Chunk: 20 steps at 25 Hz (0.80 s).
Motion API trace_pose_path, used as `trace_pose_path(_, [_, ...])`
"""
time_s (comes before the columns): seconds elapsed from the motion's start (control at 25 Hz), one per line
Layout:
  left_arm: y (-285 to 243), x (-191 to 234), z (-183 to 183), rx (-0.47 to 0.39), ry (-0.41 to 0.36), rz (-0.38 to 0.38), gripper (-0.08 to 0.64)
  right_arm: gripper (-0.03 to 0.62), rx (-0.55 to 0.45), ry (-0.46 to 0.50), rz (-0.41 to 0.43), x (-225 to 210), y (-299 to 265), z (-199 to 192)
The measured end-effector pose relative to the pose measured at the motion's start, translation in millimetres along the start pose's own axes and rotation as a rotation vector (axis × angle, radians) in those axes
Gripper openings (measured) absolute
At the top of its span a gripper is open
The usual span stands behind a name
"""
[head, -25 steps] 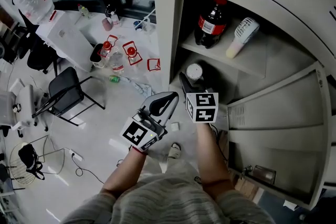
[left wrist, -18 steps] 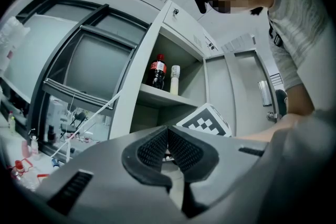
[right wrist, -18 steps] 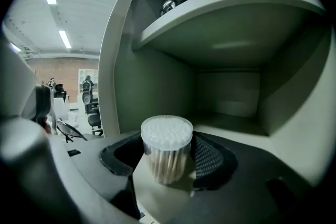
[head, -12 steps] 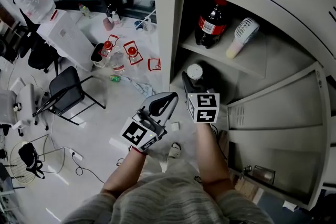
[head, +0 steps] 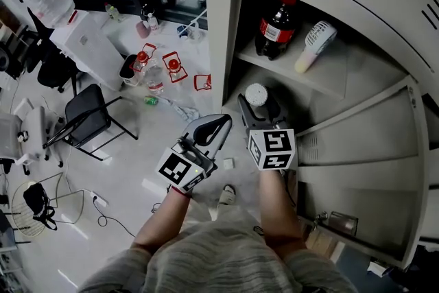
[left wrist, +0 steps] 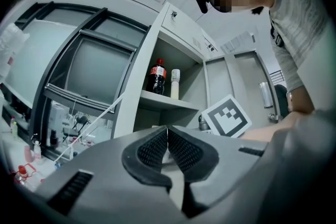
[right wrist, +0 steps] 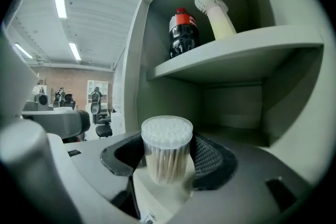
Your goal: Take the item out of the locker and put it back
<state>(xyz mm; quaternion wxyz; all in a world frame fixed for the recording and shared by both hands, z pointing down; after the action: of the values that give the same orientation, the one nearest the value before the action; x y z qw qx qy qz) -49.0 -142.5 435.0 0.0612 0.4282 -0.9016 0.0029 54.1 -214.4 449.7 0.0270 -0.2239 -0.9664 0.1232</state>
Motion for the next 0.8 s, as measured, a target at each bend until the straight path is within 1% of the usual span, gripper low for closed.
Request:
trace_pose_path(0.52, [-2.4,0.5,13.7,-0.027,-0.028,0.005,0.009,0.284,-0.116,0.009,0.057,21.4,52.3,27.4])
trace_pose_path(0.8, [-4.1,-4.9,32.3,-0.043,-0.082,-0.008,0.009,0.284,-0.169,0.024,0.069,27.2,82.3,43.1])
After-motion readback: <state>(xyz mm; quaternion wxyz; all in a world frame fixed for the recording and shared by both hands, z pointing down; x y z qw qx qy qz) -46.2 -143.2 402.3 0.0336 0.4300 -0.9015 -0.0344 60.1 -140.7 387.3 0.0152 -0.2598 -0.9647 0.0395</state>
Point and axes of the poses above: the fingertips, and each gripper's own axes: y backward along the fingers, x to its left, z out of its top, the point moved 4 cm from there along y, backward along the fingers, and after that the axes turned 4 degrees about x, right-handed, at the moved point
